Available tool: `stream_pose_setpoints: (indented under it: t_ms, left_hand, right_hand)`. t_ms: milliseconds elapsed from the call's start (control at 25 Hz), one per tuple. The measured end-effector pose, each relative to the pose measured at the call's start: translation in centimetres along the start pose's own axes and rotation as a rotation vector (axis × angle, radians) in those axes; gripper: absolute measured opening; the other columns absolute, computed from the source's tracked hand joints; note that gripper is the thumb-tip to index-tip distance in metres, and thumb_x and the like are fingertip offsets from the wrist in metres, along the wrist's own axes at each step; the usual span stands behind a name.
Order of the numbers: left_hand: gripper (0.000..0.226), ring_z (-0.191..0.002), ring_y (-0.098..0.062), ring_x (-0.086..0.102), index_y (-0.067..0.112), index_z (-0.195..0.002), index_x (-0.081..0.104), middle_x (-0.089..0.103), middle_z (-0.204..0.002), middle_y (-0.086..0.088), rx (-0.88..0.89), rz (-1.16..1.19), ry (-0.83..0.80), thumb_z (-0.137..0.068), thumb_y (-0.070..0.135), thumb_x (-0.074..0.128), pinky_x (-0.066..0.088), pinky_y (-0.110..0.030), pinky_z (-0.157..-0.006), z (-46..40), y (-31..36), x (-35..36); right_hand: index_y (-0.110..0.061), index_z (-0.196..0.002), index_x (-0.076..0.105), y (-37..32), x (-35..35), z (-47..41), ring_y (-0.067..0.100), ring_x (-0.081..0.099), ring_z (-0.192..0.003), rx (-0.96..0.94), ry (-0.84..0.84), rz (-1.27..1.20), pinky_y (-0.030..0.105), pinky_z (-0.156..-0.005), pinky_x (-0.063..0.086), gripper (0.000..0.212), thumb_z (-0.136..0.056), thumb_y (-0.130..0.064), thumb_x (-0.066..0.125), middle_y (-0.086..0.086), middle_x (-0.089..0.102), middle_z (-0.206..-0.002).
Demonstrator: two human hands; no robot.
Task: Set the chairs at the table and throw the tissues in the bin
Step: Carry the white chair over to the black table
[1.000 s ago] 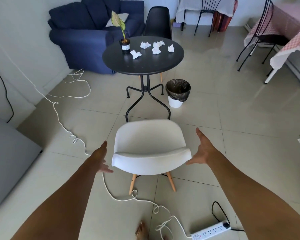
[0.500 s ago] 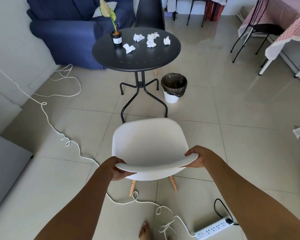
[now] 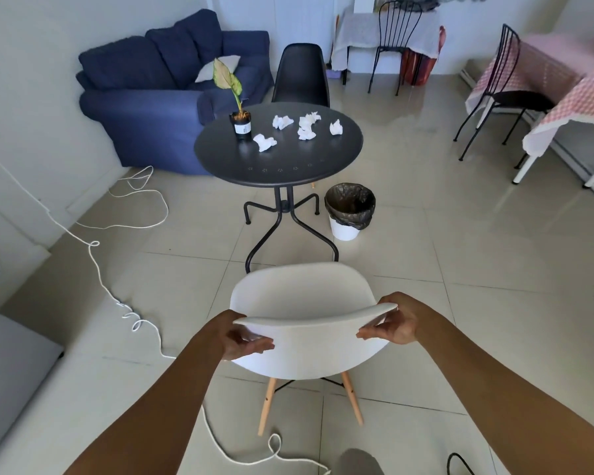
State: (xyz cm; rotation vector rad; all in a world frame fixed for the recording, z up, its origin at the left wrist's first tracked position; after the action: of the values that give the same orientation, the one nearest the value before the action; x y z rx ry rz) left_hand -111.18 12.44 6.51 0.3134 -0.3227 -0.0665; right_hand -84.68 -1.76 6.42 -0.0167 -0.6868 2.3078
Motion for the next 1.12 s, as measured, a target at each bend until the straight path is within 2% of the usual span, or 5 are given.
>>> stream_pose_setpoints:
  t_ms: [360, 560, 760, 920, 1120]
  left_hand:
    - [0.021, -0.115, -0.042, 0.059, -0.009, -0.111, 0.052, 0.054, -0.122, -0.030, 0.174, -0.159, 0.052, -0.092, 0.000, 0.049, 0.058, -0.047, -0.077, -7.0, 10.0, 5.8]
    - [0.026, -0.063, 0.006, 0.065, 0.011, -0.086, 0.072, 0.070, -0.077, 0.006, 0.295, -0.434, 0.157, -0.071, 0.028, 0.083, 0.042, 0.006, -0.052, -9.4, 14.8, 9.6]
    - [0.013, -0.076, -0.038, 0.059, -0.008, -0.094, 0.053, 0.058, -0.087, -0.020, 0.146, -0.107, 0.130, -0.088, -0.010, 0.042, 0.054, -0.046, -0.070, -12.3, 17.2, 10.3]
    - [0.017, -0.076, -0.037, 0.061, -0.007, -0.088, 0.056, 0.063, -0.085, -0.019, 0.105, -0.089, 0.199, -0.083, -0.008, 0.040, 0.058, -0.046, -0.054, -13.4, 18.7, 9.5]
    - [0.017, -0.077, -0.037, 0.061, -0.007, -0.089, 0.056, 0.065, -0.082, -0.019, 0.078, -0.110, 0.206, -0.081, -0.007, 0.041, 0.053, -0.045, -0.070, -14.1, 19.1, 8.1]
  right_hand:
    - [0.011, -0.120, 0.048, -10.8, -0.1, -8.4, 0.060, 0.050, -0.105, 0.017, -0.054, -0.186, 0.057, -0.076, 0.055, 0.034, -0.087, 0.004, 0.042, 0.038, 0.046, -0.119]
    - [0.007, -0.111, 0.052, -15.0, 0.0, -12.4, 0.050, 0.056, -0.103, 0.047, -0.088, -0.243, 0.054, -0.093, 0.051, 0.029, -0.083, 0.010, 0.048, 0.028, 0.053, -0.116]
    - [0.000, -0.126, 0.050, -17.2, 0.5, -14.8, 0.045, 0.051, -0.122, 0.090, -0.082, -0.300, 0.053, -0.092, 0.052, 0.043, -0.083, 0.006, 0.047, 0.025, 0.050, -0.137]
    - [-0.002, -0.117, 0.051, -18.2, 1.1, -16.1, 0.038, 0.057, -0.112, 0.093, -0.119, -0.319, 0.051, -0.071, 0.058, 0.036, -0.083, 0.006, 0.047, 0.023, 0.056, -0.123]
    - [-0.003, -0.115, 0.050, -18.3, 2.7, -16.5, 0.036, 0.052, -0.127, 0.116, -0.096, -0.344, 0.047, -0.080, 0.056, 0.033, -0.084, 0.007, 0.046, 0.023, 0.054, -0.130]
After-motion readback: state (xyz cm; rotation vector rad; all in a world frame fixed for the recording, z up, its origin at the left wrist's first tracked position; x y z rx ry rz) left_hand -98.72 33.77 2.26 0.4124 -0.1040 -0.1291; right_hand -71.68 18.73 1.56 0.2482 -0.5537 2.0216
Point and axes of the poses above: each hand's wrist, its own z-axis away from the middle knuckle, its own x-axis out of the palm, y = z × x, the point moved 3 cm from there along -z, towards the middle knuckle
